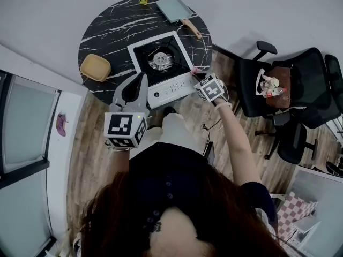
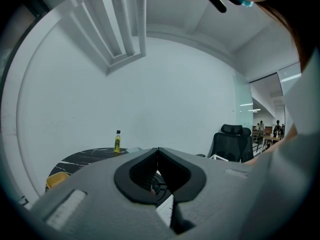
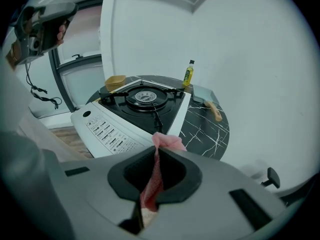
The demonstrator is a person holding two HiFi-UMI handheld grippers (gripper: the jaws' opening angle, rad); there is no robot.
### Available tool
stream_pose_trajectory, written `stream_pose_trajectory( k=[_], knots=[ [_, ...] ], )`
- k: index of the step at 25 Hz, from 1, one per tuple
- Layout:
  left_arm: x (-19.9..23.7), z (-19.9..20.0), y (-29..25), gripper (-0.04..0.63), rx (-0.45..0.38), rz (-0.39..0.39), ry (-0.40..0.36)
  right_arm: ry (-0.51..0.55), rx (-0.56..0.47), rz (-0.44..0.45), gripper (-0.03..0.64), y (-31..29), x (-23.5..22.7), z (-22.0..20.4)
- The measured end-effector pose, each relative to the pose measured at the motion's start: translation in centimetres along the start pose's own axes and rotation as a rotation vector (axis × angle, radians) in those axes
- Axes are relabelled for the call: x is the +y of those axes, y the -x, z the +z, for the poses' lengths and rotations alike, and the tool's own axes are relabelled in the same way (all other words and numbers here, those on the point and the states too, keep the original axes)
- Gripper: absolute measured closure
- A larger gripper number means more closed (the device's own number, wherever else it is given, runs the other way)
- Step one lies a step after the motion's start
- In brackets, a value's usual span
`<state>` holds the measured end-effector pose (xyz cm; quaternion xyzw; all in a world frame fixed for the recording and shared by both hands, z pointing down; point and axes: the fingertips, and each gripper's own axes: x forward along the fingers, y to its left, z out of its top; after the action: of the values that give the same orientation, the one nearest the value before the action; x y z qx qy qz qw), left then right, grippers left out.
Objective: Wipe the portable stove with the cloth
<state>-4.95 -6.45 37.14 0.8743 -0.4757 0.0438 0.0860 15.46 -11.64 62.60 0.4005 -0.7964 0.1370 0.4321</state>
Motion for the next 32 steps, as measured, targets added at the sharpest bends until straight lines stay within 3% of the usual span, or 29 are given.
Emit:
stream_pose_trajectory(
  k=[14,32],
  knots=[
    [0.3,-0.4,1.5,0.583,0.0,-0.003,0.002,-0.089,-0.064,-0.036,0.596,0.5,1.5,-0.2],
    [1.0,-0.9,2.7,0.583,-0.004,0.014,0.01,-0.174,-0.123,0.06,0.597,0.0,5.4,1.3]
  ],
)
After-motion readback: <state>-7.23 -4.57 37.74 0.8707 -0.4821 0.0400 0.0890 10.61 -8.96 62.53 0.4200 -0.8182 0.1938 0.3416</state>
